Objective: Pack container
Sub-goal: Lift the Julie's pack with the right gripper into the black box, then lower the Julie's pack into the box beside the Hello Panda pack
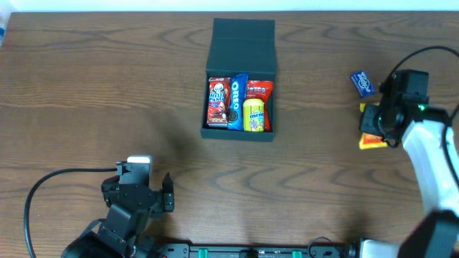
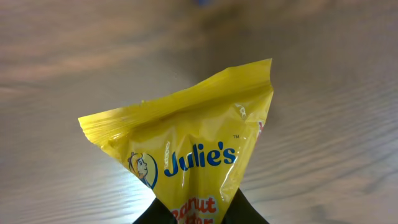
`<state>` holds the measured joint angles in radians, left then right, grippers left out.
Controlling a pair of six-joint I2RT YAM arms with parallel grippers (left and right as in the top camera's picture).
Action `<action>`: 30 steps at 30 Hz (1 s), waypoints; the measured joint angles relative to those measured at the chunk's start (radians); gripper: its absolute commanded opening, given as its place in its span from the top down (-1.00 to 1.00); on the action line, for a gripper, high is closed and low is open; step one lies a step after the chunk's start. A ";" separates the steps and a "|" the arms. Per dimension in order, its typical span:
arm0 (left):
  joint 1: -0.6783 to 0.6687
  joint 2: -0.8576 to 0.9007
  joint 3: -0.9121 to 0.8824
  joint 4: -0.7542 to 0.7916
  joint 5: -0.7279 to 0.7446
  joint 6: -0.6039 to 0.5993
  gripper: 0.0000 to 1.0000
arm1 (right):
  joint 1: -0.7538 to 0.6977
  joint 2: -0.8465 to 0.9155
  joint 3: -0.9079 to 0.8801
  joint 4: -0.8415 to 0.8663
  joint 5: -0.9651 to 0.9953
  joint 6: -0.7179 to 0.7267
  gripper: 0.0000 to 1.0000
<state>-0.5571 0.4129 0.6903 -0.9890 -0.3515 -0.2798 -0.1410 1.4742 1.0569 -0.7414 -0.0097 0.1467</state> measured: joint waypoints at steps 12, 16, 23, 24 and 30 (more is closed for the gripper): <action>0.000 0.000 0.000 0.000 0.000 0.000 -0.91 | 0.366 -0.129 0.099 0.005 -0.132 0.325 0.75; 0.000 0.000 0.000 0.000 0.000 0.000 -0.90 | 0.488 -0.071 0.209 0.024 -0.142 0.378 0.78; 0.000 0.000 0.000 0.000 0.000 0.000 -0.91 | 0.621 0.135 0.404 0.029 -0.150 0.467 0.81; 0.000 0.000 0.000 0.000 0.000 0.000 -0.90 | 0.636 0.171 0.430 0.031 -0.151 0.479 0.81; 0.000 0.000 0.000 0.000 0.000 0.000 -0.90 | 0.709 0.342 0.553 0.067 -0.152 0.529 0.84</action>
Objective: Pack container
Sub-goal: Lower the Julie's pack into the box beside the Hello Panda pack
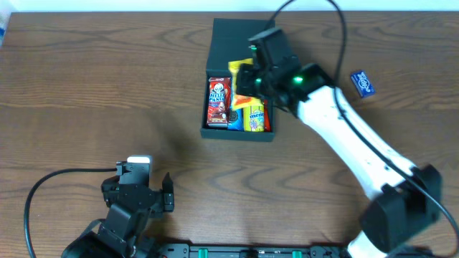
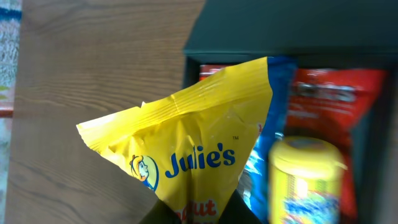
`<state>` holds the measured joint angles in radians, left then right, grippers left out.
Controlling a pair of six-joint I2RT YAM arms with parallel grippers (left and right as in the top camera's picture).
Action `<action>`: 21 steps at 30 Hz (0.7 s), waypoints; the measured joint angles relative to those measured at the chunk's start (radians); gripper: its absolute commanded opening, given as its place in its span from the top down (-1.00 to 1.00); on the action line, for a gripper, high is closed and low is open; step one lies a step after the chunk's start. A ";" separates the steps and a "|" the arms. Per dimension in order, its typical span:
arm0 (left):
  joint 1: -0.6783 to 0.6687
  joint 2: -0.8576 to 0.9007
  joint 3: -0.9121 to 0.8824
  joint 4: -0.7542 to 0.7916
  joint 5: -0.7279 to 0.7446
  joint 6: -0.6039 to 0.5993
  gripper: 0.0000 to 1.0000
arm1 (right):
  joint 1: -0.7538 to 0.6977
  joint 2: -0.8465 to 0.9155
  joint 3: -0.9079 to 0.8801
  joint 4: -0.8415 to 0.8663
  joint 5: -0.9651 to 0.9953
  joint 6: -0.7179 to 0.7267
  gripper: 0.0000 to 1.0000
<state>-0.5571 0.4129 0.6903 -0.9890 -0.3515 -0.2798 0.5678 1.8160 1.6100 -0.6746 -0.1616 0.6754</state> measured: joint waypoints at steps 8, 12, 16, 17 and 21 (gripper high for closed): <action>0.000 0.000 0.000 0.000 0.000 0.000 -0.90 | 0.047 0.131 0.051 0.028 -0.002 0.134 0.89; 0.000 0.000 0.000 0.000 0.000 0.000 -0.91 | 0.050 0.174 0.051 0.036 -0.002 0.202 0.88; 0.000 0.000 0.000 0.000 0.000 0.000 -0.90 | 0.056 0.192 0.051 0.042 0.000 0.235 0.88; 0.000 0.000 0.000 0.000 0.000 0.000 -0.90 | 0.058 0.192 0.051 0.048 0.000 0.240 0.88; 0.000 0.000 0.000 0.000 0.000 0.000 -0.90 | 0.068 0.194 0.051 0.081 0.003 0.257 0.88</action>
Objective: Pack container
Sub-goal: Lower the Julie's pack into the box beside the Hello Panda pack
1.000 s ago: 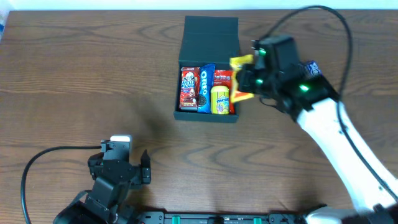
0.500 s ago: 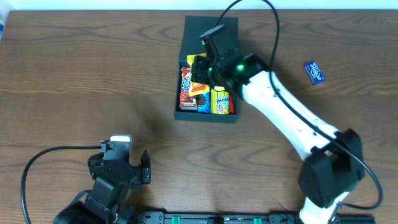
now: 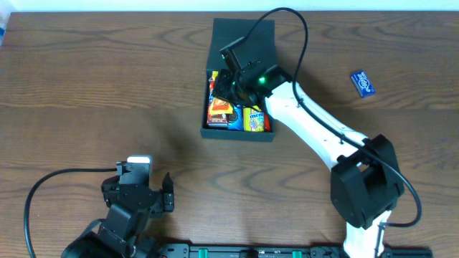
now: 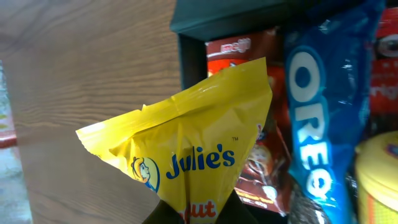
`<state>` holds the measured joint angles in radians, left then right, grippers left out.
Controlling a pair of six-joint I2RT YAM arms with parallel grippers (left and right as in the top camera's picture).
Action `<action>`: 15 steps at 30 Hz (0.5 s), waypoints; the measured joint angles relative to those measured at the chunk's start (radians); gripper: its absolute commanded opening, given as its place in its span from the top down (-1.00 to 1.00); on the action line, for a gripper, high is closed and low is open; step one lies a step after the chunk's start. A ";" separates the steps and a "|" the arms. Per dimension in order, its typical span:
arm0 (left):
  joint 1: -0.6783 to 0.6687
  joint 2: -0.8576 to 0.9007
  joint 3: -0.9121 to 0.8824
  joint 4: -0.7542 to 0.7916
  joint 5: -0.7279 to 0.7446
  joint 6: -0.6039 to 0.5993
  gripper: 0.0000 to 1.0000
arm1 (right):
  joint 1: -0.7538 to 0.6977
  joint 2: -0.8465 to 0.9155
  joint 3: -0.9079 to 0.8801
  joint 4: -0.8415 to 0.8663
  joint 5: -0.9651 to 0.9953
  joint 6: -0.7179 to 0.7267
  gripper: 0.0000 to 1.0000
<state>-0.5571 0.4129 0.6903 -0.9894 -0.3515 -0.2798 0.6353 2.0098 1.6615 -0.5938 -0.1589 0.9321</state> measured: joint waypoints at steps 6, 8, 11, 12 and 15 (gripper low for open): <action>0.000 0.000 0.000 0.000 0.000 0.000 -0.90 | 0.023 0.037 0.000 0.009 0.007 0.033 0.87; 0.000 0.000 0.000 0.000 0.000 0.000 -0.90 | 0.026 0.052 0.000 0.010 0.014 0.041 0.87; 0.000 0.000 0.000 0.000 0.000 0.000 -0.90 | 0.031 0.070 0.000 0.009 0.025 0.051 0.86; 0.000 0.000 0.000 0.000 0.000 0.000 -0.91 | 0.032 0.074 0.000 0.010 0.029 0.053 0.86; 0.000 0.000 0.000 0.000 0.000 0.000 -0.91 | 0.032 0.082 0.000 0.009 0.036 0.055 0.87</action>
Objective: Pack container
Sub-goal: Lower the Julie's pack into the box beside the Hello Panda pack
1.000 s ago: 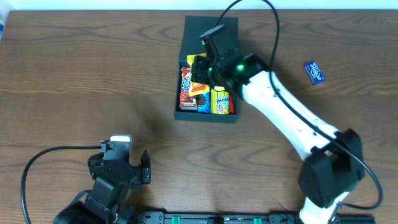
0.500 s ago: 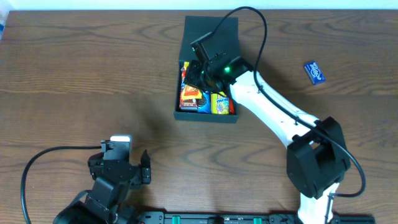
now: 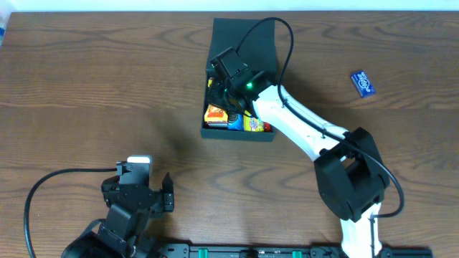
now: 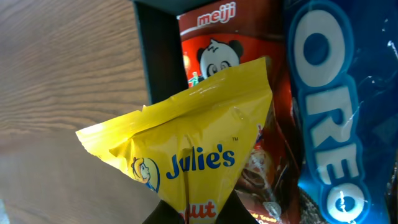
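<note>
A black box [image 3: 239, 44] with its lid folded back sits at the table's far middle. Inside lie a red Meiji panda packet [image 4: 214, 59], a blue Oreo pack [image 4: 323, 99] and a yellow M&M's tub [image 3: 252, 125]. My right gripper [image 3: 224, 97] is shut on a yellow Julie's peanut-butter packet [image 4: 193, 155] and holds it low over the box's left side, on top of the panda packet. My left gripper [image 3: 138, 192] rests near the front left edge, away from the box; its jaws cannot be made out.
A small blue snack packet [image 3: 363, 83] lies on the wood at the far right. The right arm stretches from the front right across the box's right side. A cable loops over the box lid.
My right gripper with the Julie's packet has shifted left and lower over the box's left side, so the panda packet fills more of the wrist view.
My right gripper held the Julie's packet at the table's far right. Then it was over the box's middle with the packet, then over the box's left part. Now it is lower, on the panda packet. The left arm stayed still.
</note>
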`<state>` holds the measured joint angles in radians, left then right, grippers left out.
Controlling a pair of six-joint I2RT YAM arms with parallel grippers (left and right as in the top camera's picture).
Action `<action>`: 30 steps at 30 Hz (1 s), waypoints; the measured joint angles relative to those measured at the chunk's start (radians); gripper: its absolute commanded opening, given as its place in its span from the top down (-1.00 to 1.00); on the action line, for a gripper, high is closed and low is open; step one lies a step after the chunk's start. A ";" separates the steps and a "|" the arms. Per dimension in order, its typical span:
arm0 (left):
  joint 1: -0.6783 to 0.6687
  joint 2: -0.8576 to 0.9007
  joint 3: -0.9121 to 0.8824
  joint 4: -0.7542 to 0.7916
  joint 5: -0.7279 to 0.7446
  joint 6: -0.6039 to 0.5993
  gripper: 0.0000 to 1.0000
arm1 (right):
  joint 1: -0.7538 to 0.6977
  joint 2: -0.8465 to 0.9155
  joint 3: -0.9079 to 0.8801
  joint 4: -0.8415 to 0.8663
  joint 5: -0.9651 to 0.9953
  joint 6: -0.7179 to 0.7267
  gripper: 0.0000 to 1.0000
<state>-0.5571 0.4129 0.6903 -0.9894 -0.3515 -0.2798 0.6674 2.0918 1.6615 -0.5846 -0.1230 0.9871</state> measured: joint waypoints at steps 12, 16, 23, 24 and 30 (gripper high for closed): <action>0.000 0.000 0.000 0.000 0.000 0.000 -0.91 | -0.002 0.011 0.006 -0.110 0.008 -0.003 0.93; 0.000 0.000 0.000 0.000 0.000 0.000 -0.90 | -0.010 0.011 0.009 -0.151 0.006 -0.007 0.93; 0.000 0.000 0.000 0.000 0.000 0.000 -0.90 | -0.041 0.011 0.011 -0.157 -0.002 -0.034 0.93; 0.000 0.000 0.000 0.000 0.000 0.000 -0.90 | -0.045 0.011 0.011 -0.157 -0.005 -0.040 0.93; 0.000 0.000 0.000 0.000 0.000 0.000 -0.90 | -0.056 0.011 0.011 -0.160 -0.016 -0.098 0.94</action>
<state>-0.5571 0.4129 0.6903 -0.9894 -0.3515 -0.2798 0.6117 2.1033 1.6730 -0.7448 -0.1387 0.8890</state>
